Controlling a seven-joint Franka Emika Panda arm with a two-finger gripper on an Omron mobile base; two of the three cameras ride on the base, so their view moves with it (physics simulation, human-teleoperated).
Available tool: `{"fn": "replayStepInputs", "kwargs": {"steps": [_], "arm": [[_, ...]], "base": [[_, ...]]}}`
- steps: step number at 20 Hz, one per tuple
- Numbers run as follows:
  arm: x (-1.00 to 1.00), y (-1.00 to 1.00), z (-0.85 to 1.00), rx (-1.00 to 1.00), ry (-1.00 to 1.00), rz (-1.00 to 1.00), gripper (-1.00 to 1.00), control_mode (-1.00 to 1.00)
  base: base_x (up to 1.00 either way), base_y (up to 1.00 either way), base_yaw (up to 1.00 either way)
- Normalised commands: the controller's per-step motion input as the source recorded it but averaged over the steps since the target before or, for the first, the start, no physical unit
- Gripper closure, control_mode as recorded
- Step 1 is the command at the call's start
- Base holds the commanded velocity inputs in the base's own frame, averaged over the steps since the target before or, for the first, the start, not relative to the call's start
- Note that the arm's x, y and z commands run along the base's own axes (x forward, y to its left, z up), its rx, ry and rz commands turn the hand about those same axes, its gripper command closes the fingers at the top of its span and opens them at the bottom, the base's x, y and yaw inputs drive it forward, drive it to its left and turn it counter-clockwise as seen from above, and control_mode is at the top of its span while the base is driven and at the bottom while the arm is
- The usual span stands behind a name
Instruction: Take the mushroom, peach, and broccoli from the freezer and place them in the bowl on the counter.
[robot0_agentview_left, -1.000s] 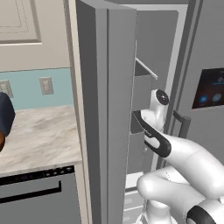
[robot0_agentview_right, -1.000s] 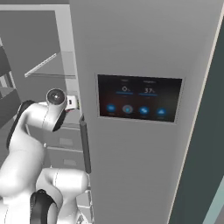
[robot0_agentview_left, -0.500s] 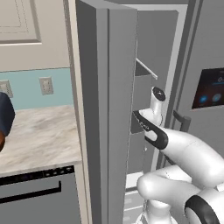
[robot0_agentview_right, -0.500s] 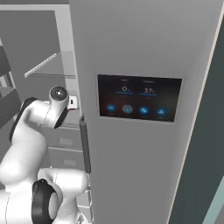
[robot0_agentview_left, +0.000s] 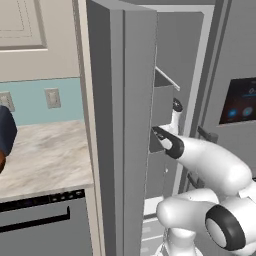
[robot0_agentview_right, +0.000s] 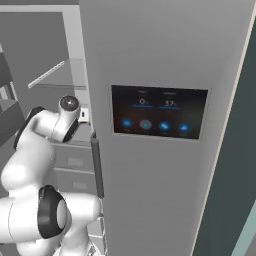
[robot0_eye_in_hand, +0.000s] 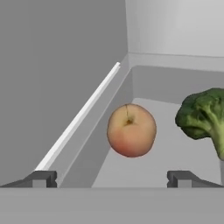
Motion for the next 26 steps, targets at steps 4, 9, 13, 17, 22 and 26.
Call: {"fn": "replayStepInputs", "kwargs": {"steps": [4, 9, 13, 17, 22, 26], "arm": [[0.22, 0.11, -0.03, 0.0, 0.03, 0.0, -1.0, -1.0], [0.22, 0.05, -0.07, 0.0, 0.01, 0.0, -1.0, -1.0], [0.19, 0.0, -0.15, 0.0, 0.0, 0.0, -1.0, -1.0], [0.17, 0.0, -0.13, 0.0, 0.0, 0.0, -1.0, -1.0], [0.18, 0.0, -0.06, 0.0, 0.01, 0.0, -1.0, -1.0], [0.15, 0.0, -0.03, 0.0, 0.03, 0.0, -1.0, -1.0]], "base": [[0.0, 0.0, 0.0], [0.0, 0.0, 0.0], [0.0, 0.0, 0.0], [0.0, 0.0, 0.0], [0.0, 0.0, 0.0], [0.0, 0.0, 0.0]]}}
